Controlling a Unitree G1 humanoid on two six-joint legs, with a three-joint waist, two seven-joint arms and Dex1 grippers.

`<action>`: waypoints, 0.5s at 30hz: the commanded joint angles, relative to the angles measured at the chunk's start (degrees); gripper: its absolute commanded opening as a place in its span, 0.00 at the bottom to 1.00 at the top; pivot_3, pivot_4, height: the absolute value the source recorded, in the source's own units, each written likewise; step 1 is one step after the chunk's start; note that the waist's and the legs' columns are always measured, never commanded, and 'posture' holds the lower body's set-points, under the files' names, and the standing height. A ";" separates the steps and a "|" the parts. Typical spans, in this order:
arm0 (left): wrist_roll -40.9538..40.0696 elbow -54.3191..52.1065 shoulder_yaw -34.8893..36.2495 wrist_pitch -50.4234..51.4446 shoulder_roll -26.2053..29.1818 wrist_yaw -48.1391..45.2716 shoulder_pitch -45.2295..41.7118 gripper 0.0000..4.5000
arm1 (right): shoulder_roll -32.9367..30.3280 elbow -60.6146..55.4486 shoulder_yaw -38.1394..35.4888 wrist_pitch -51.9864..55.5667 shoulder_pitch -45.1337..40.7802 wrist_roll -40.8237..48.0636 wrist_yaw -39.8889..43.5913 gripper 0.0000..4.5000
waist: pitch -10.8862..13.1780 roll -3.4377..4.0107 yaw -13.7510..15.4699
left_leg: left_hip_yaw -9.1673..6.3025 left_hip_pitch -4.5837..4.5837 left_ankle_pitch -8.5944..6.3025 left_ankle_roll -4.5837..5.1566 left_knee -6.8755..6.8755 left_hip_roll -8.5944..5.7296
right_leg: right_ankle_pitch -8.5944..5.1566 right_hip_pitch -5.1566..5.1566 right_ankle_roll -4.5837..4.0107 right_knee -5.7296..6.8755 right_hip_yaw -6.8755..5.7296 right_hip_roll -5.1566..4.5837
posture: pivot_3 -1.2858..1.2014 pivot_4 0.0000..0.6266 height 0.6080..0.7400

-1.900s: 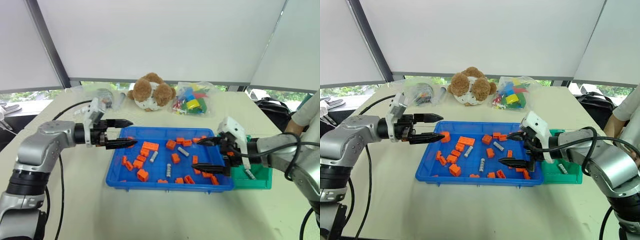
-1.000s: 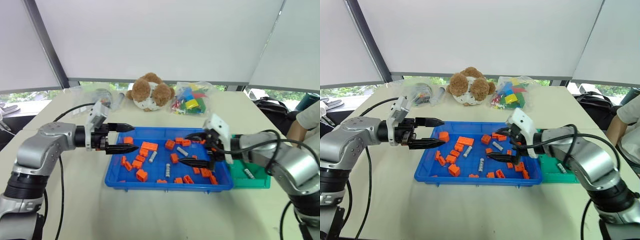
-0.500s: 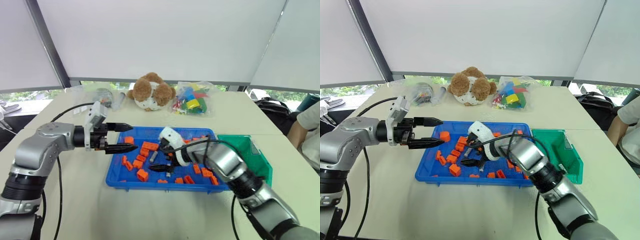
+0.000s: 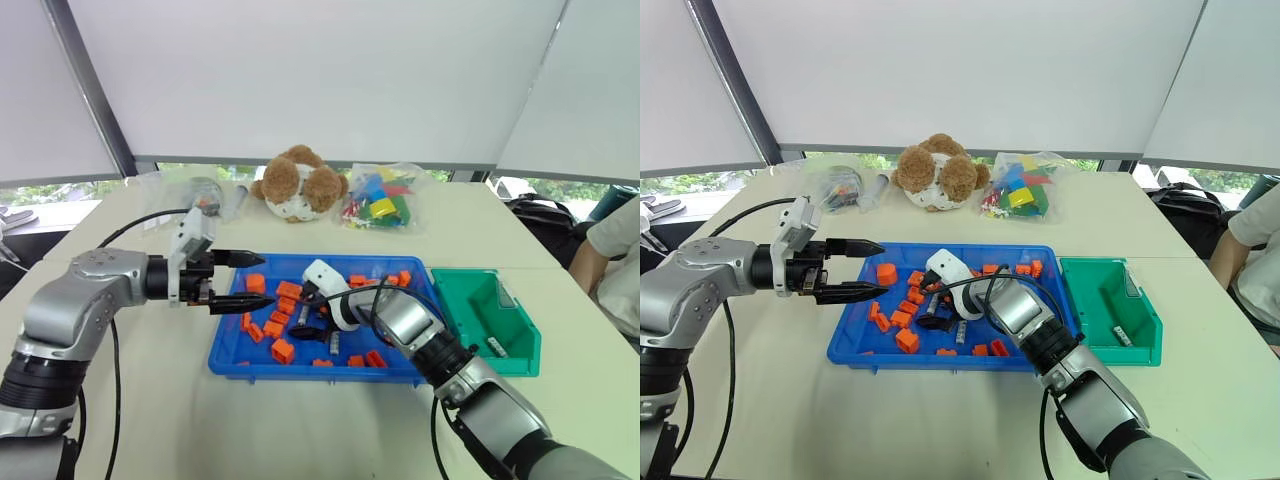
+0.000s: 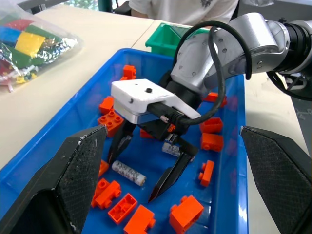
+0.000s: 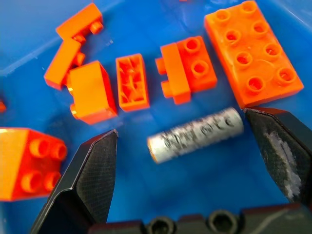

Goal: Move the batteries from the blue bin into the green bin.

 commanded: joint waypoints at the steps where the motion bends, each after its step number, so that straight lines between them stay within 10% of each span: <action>1: -0.55 -1.65 1.96 -0.52 0.83 0.56 -0.18 1.00 | 1.11 0.67 -0.75 -0.41 -0.35 -1.32 0.47 0.99 | 0.00 0.00 0.00 | 0.00 0.00 0.00 0.00 0.00 0.00 | 0.00 0.00 0.00 0.00 0.00 0.00 | 0.52 0.24 0.95; 12: -0.46 -1.94 1.63 -0.45 1.05 1.17 -0.35 1.00 | 0.75 1.37 -0.31 -2.33 1.22 -4.53 2.88 0.99 | 0.00 0.00 0.00 | 0.00 0.00 0.00 0.00 0.00 0.00 | 0.00 0.00 0.00 0.00 0.00 0.00 | 0.52 0.24 0.95; 15: -0.11 -1.40 1.24 -0.69 0.86 1.15 -0.94 1.00 | 0.90 2.08 -0.55 -2.74 1.31 -5.00 2.91 0.80 | 0.00 0.00 0.00 | 0.00 0.00 0.00 0.00 0.00 0.00 | 0.00 0.01 0.00 0.00 0.00 0.00 | 0.52 0.24 0.95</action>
